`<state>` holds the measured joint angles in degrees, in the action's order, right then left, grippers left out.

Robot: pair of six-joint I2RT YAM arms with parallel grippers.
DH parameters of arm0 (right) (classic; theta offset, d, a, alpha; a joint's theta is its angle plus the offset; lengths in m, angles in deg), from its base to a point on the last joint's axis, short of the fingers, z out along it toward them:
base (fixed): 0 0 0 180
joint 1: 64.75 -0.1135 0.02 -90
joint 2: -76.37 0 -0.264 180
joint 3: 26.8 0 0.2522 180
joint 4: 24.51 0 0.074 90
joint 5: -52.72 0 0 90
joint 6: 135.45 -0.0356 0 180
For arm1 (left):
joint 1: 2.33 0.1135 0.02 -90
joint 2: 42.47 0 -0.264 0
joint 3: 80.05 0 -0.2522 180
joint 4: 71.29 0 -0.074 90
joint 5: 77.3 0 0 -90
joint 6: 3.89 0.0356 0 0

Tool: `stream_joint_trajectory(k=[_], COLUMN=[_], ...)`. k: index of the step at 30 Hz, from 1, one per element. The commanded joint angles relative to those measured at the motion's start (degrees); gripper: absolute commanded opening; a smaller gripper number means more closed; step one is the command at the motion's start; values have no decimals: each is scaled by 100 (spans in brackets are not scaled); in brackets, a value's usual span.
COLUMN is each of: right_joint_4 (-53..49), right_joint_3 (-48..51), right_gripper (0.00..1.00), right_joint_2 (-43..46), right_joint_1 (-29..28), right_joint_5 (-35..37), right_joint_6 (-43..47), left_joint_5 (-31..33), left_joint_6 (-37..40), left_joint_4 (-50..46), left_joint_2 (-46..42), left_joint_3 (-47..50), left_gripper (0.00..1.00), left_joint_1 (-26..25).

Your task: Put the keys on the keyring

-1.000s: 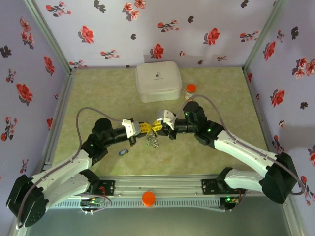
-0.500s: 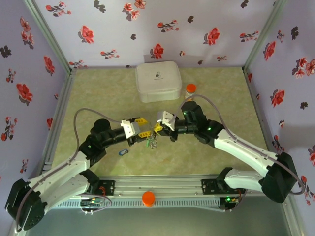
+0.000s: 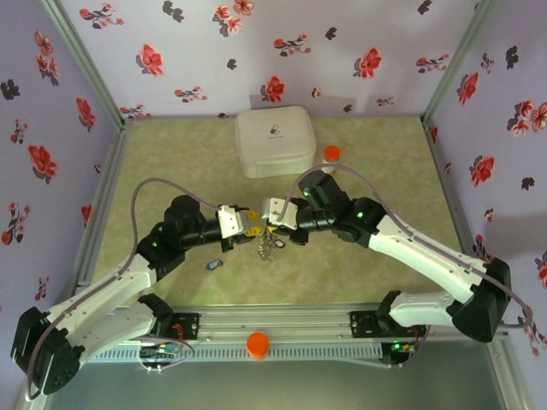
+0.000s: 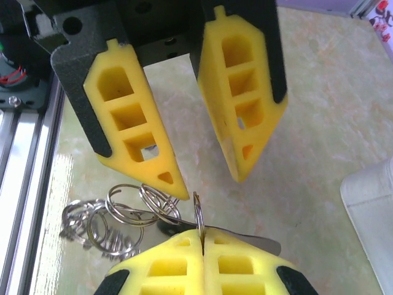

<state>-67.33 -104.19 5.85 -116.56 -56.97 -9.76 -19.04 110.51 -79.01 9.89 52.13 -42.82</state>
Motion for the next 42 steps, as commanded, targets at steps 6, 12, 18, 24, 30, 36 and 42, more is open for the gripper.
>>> stream_joint_trajectory(k=[6, 12, 18, 24, 30, 36, 42], right_joint_4=[-166, -92, 55, 1274, 1645, 2036, 1619], right_joint_3=[-369, -369, -305, 686, 1154, 1319, 1303], right_gripper=[0, 0, 0, 25, 25, 27, 25], right_joint_2=[-155, -138, -38, 616, 683, 621, 628], right_joint_1=[-226, -239, -228, 437, 686, 687, 684], right_joint_5=[291, 130, -88, -1094, -1663, -1726, -1221], right_joint_6=[213, 170, 5, -767, -1071, -1273, -861], left_joint_5=[-409, -395, -403, -359, -481, -490, -525], left_joint_6=[80, 261, 346, 61, -479, -865, -882], left_joint_4=[-191, -499, -552, 306, 1281, 2101, 2093], left_joint_2=[142, 222, 260, -3, -42, -25, 2], left_joint_3=[-253, -361, -402, -1, 416, 668, 682], left_gripper=[22, 16, 0, 0, 0, 0, 0], left_joint_1=[6, 6, 10, 30, 50, 49, 50])
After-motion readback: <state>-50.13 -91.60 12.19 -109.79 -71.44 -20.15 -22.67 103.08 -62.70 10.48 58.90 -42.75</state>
